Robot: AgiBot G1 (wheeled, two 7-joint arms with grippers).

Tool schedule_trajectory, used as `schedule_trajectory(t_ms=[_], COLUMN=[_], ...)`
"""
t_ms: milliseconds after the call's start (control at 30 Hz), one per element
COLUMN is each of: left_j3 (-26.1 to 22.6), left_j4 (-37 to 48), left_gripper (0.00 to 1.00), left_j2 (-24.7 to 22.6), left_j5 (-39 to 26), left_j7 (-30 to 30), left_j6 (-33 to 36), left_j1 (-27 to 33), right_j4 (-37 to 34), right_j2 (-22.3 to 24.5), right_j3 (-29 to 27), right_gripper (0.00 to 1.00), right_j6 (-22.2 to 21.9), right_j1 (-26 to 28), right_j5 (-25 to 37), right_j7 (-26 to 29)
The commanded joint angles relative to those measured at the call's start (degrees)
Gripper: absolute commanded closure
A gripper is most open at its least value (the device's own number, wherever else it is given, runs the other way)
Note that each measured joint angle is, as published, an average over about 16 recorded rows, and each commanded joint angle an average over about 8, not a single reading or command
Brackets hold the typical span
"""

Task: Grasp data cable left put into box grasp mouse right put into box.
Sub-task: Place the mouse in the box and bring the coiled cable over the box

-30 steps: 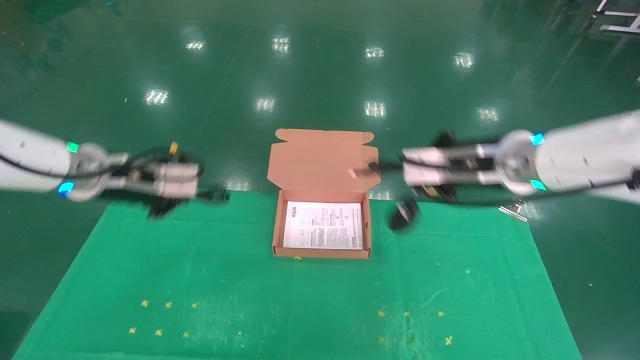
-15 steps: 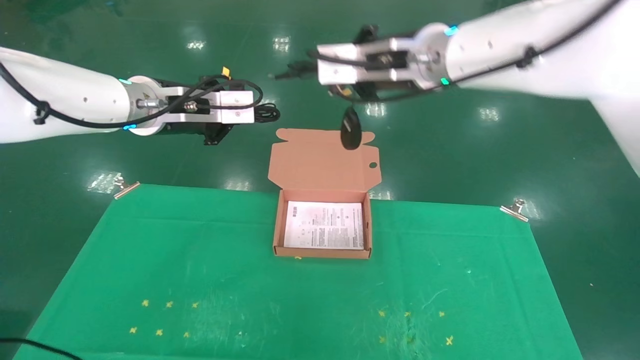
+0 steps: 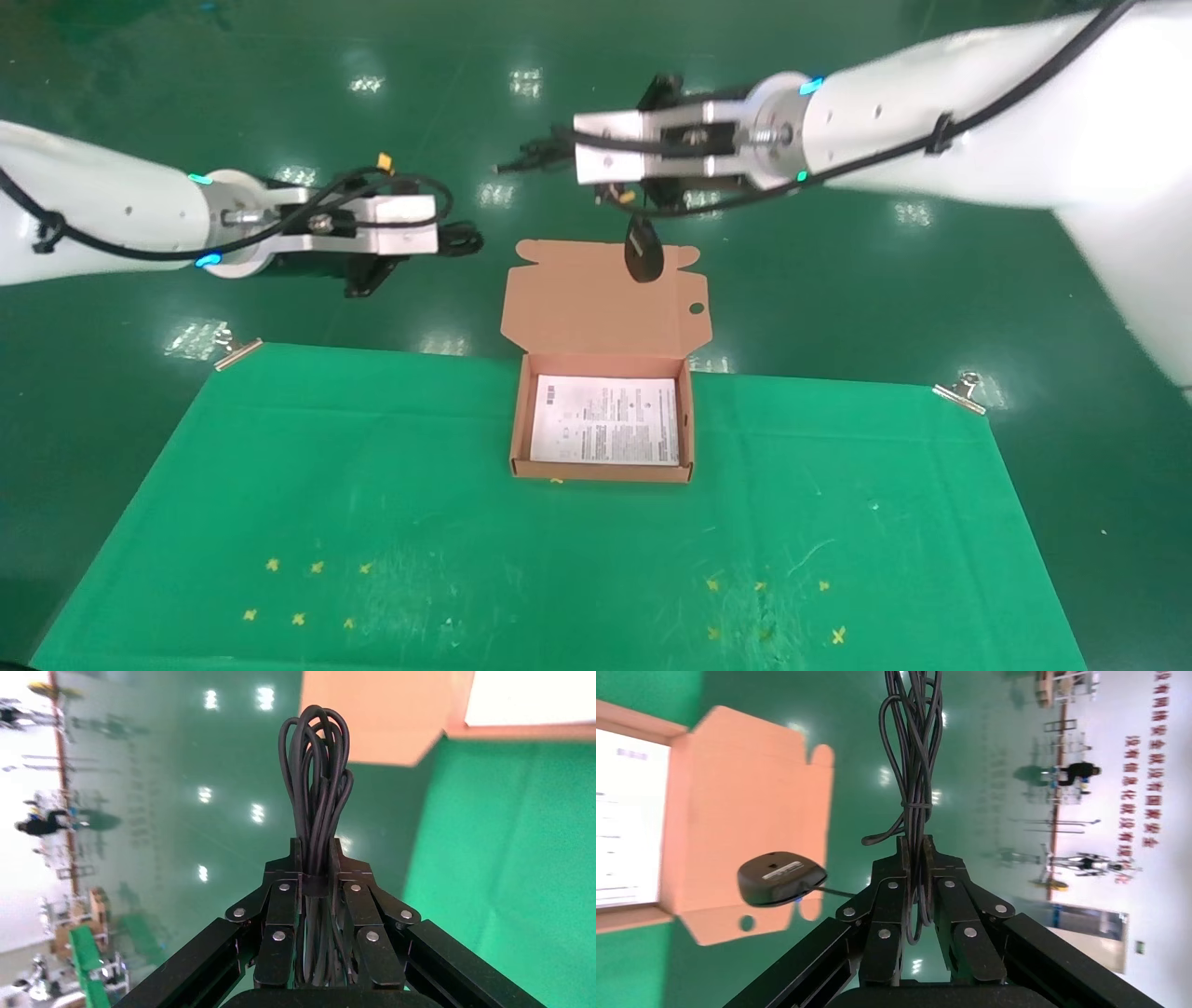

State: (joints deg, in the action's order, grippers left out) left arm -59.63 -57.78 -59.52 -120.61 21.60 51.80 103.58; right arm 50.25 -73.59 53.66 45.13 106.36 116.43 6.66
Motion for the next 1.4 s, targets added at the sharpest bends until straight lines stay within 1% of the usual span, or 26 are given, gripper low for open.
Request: schedule_trajectory(t_ms=[33, 267, 433, 600, 800, 1067, 1233, 1400], left_j3=[-0.19, -0.60, -0.69, -0.72, -0.74, -0.75, -0.75, -0.75], left_j4=[-0.05, -0.68, -1.55, -2.08, -2.36, -2.50, -2.54, -2.55], left_gripper=[1.00, 1.00, 1.00, 1.00, 1.00, 1.00, 1.00, 1.00], left_j2=[0.67, 2.10, 2.30, 2.43, 2.50, 2.53, 2.54, 2.54], left_j5=[-0.54, -2.59, -3.30, -3.64, -3.82, -3.91, -3.93, -3.94], left_j7=[0.47, 3.68, 4.87, 5.40, 5.69, 5.83, 5.86, 5.88], left_j6=[0.58, 2.98, 3.43, 3.53, 3.59, 3.62, 3.63, 3.63], left_j1=[-0.11, 0.05, -0.03, -0.13, -0.19, -0.22, -0.22, -0.23], right_j4=[-0.29, -3.46, -5.19, -5.90, -6.84, -7.82, -10.85, -14.16], right_j2=[-0.17, -2.57, -3.94, -4.54, -5.01, -5.15, -5.09, -5.06], right_j3=[0.12, 1.01, 2.49, 5.30, 10.29, 16.92, 19.76, 21.80], right_gripper=[1.00, 1.00, 1.00, 1.00, 1.00, 1.00, 1.00, 1.00], right_j6=[-0.11, -1.10, -2.12, -3.97, -7.66, -12.30, -14.72, -16.67], right_j1=[-0.56, -2.83, -4.68, -6.49, -8.40, -10.34, -11.30, -11.94], right_j5=[-0.23, -1.74, -4.29, -7.82, -12.61, -19.96, -23.56, -25.69], right_j7=[-0.28, -2.41, -4.06, -5.02, -5.43, -4.09, -1.96, 0.35])
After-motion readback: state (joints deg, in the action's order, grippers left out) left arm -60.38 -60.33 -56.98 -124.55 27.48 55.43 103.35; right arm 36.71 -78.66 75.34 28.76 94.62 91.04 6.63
